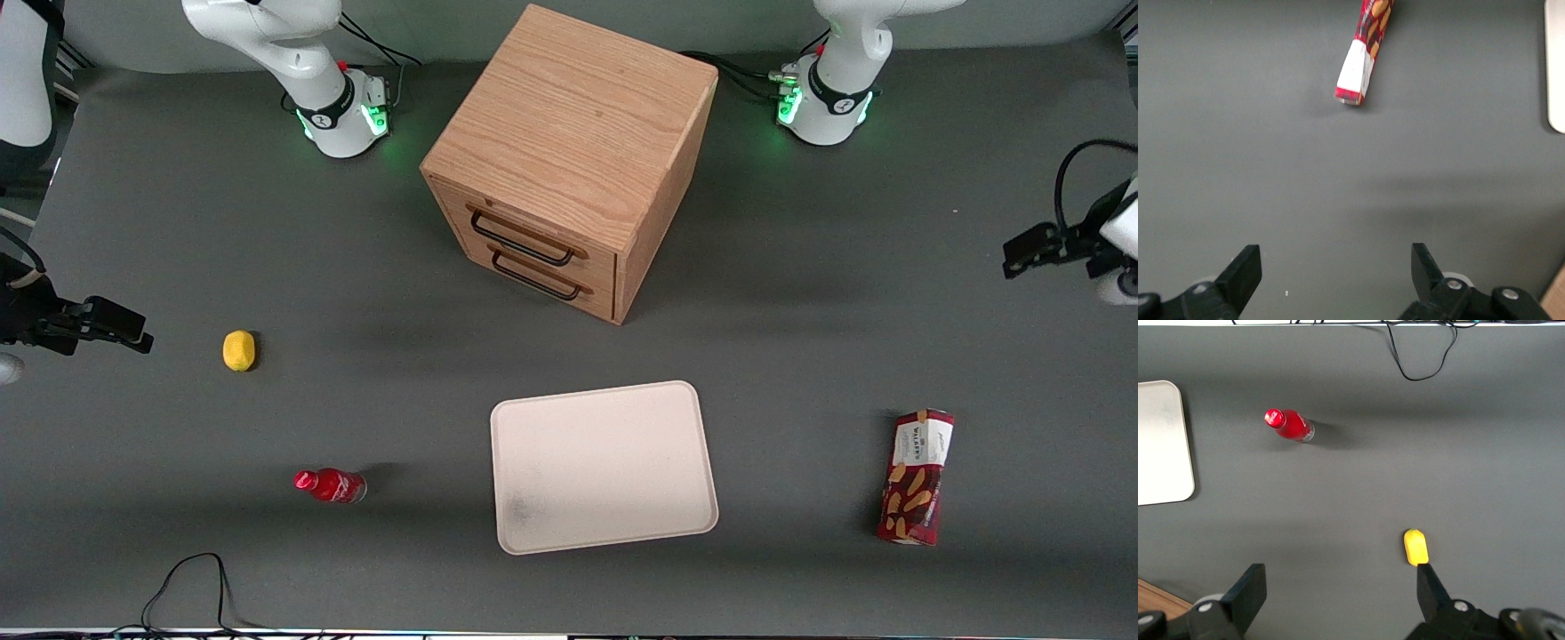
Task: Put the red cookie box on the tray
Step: 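Move the left gripper toward the red tartan shortbread box, then lower the open left gripper around the box and close it, then lift the box and carry it over the cream tray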
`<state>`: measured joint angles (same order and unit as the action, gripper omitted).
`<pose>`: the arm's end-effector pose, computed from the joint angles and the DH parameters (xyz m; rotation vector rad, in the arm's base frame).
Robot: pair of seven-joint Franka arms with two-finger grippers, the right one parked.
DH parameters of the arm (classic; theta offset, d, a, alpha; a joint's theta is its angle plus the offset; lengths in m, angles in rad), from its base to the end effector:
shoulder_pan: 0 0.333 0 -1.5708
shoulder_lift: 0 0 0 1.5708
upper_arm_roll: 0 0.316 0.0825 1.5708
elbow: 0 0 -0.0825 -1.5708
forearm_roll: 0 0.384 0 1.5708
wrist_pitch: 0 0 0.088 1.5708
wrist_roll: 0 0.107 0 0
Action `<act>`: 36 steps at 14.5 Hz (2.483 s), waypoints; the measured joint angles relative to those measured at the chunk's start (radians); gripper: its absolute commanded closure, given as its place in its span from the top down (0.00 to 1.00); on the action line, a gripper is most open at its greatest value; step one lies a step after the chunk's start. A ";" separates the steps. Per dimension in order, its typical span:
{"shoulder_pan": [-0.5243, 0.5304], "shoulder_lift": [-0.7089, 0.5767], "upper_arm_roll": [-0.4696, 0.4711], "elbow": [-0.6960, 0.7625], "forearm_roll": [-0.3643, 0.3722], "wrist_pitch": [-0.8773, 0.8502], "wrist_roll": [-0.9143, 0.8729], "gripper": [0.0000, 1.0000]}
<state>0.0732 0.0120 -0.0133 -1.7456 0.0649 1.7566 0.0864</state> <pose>0.5655 0.0397 0.5508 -3.0776 0.0593 0.0087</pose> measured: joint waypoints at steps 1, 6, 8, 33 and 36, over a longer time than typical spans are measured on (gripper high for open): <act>0.000 0.034 -0.001 -0.001 0.001 0.055 0.000 1.00; -0.002 0.217 -0.006 0.018 0.015 0.275 0.044 1.00; -0.003 0.309 -0.006 0.042 0.026 0.382 0.077 1.00; -0.121 0.699 0.109 0.093 -0.023 0.923 0.093 0.00; -0.121 0.664 0.112 0.133 -0.036 0.797 0.092 0.00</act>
<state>-0.0476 0.6760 0.0990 -1.6129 0.0285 2.5535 0.1788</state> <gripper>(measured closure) 0.956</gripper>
